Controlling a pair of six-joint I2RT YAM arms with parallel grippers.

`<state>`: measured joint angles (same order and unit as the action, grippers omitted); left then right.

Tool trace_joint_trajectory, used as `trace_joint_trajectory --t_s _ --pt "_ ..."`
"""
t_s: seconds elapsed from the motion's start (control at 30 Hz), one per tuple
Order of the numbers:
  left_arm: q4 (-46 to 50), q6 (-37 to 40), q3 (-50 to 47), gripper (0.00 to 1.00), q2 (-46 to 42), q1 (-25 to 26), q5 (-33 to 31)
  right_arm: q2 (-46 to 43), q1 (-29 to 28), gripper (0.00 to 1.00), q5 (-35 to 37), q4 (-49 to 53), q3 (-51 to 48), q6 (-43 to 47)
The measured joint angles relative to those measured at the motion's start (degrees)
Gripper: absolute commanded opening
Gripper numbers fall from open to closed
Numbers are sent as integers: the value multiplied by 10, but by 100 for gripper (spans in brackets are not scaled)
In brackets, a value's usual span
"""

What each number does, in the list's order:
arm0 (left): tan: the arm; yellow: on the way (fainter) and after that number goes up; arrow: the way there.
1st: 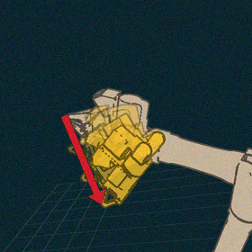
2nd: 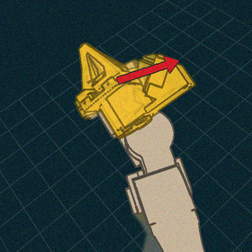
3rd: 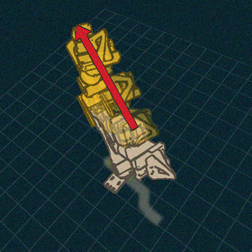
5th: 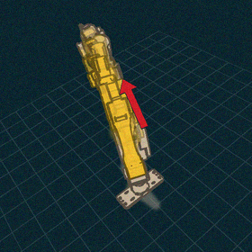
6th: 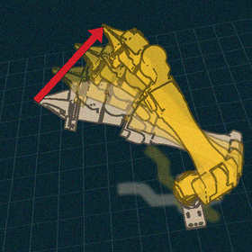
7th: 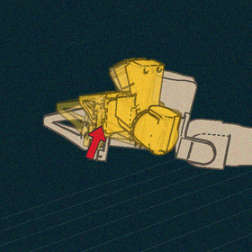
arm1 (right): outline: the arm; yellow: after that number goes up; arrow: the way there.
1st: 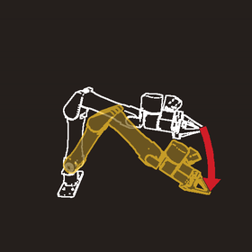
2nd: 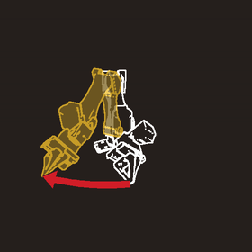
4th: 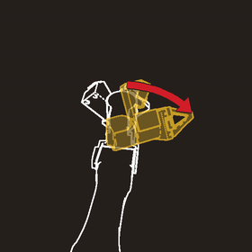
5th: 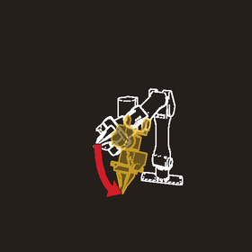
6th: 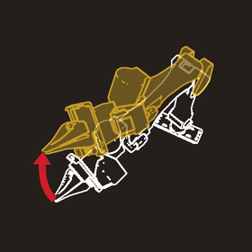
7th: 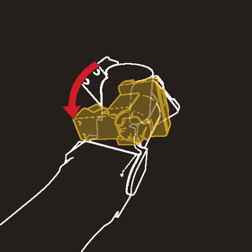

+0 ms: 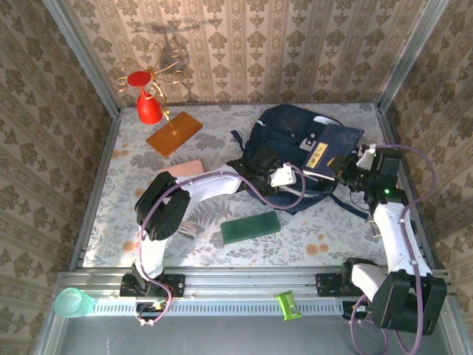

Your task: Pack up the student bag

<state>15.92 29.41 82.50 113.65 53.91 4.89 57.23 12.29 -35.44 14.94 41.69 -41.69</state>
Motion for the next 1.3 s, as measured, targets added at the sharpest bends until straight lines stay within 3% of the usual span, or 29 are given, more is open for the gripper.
trace_joint_trajectory --t_s 0.27,0.57,0.73,1.0,1.3 --pt "-33 -42 2 0 -1 -8 -22 -113 -26 2 -20 83 5 -14" --pt "-75 -131 16 0 -12 -38 -31 -172 -37 2 -23 267 48 11" --pt "-80 -183 43 0 -31 -49 -23 -175 -92 1 -30 306 52 20" --pt "-50 -219 137 0 -37 -56 -21 -175 -205 0 -76 227 -24 -5" --pt "1 -228 200 0 -34 -60 -21 -77 -239 0 -83 53 -77 -67"
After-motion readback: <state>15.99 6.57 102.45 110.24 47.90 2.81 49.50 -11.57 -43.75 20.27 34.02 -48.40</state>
